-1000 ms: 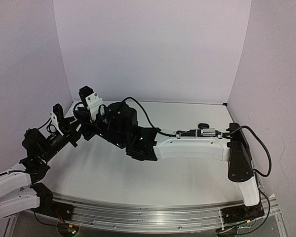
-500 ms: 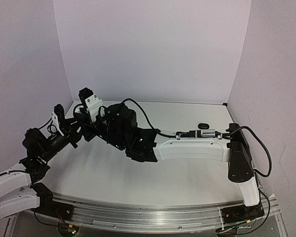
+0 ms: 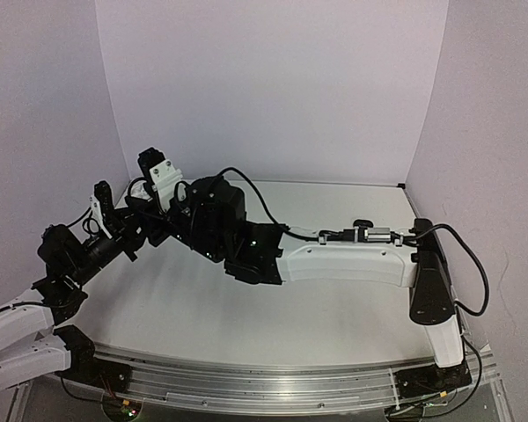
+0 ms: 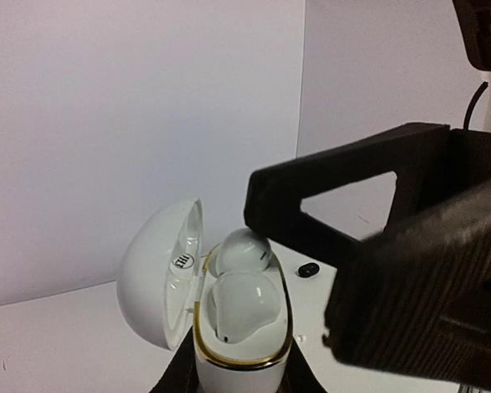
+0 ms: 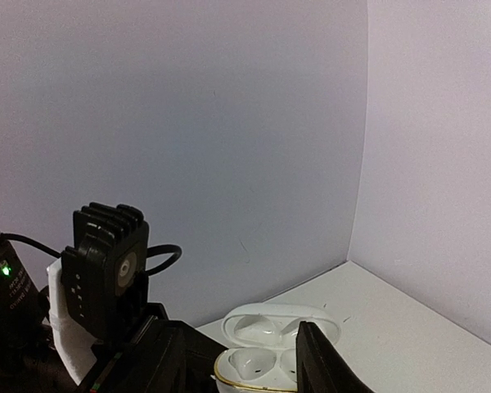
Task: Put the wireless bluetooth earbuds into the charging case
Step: Insert the left earbud into the left side groove of the charging case, then close the charging case with the earbuds, then pass from the left arm to the right
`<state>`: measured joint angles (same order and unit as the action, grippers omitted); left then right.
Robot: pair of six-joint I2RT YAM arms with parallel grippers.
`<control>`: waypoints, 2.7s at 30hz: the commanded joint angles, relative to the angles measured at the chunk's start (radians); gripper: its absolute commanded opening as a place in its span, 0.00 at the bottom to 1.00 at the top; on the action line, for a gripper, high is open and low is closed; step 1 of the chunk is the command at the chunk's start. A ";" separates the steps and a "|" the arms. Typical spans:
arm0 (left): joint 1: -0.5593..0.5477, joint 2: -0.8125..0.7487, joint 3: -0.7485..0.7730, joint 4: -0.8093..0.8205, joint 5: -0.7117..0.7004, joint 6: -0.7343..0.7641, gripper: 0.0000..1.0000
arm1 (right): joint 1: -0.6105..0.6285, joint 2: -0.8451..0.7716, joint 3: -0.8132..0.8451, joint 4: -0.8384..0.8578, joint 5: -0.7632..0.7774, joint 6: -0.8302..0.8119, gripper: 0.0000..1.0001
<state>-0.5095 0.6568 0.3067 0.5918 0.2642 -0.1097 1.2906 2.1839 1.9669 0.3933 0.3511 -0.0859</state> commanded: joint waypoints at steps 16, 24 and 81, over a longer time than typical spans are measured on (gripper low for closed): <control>0.002 0.035 0.062 -0.143 0.110 0.528 0.00 | -0.046 -0.229 0.027 -0.223 0.231 0.291 0.64; 0.001 0.020 0.005 -0.120 0.142 1.127 0.00 | -0.056 -0.167 0.075 -0.491 0.183 0.384 0.65; 0.008 0.376 0.291 0.273 0.750 -0.475 0.00 | -0.268 -0.285 -0.080 -0.476 -0.884 0.307 0.37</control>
<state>-0.5030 1.0374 0.5575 0.8129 1.0035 -0.5770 1.0218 1.8741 1.8394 -0.1057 -0.4731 0.2067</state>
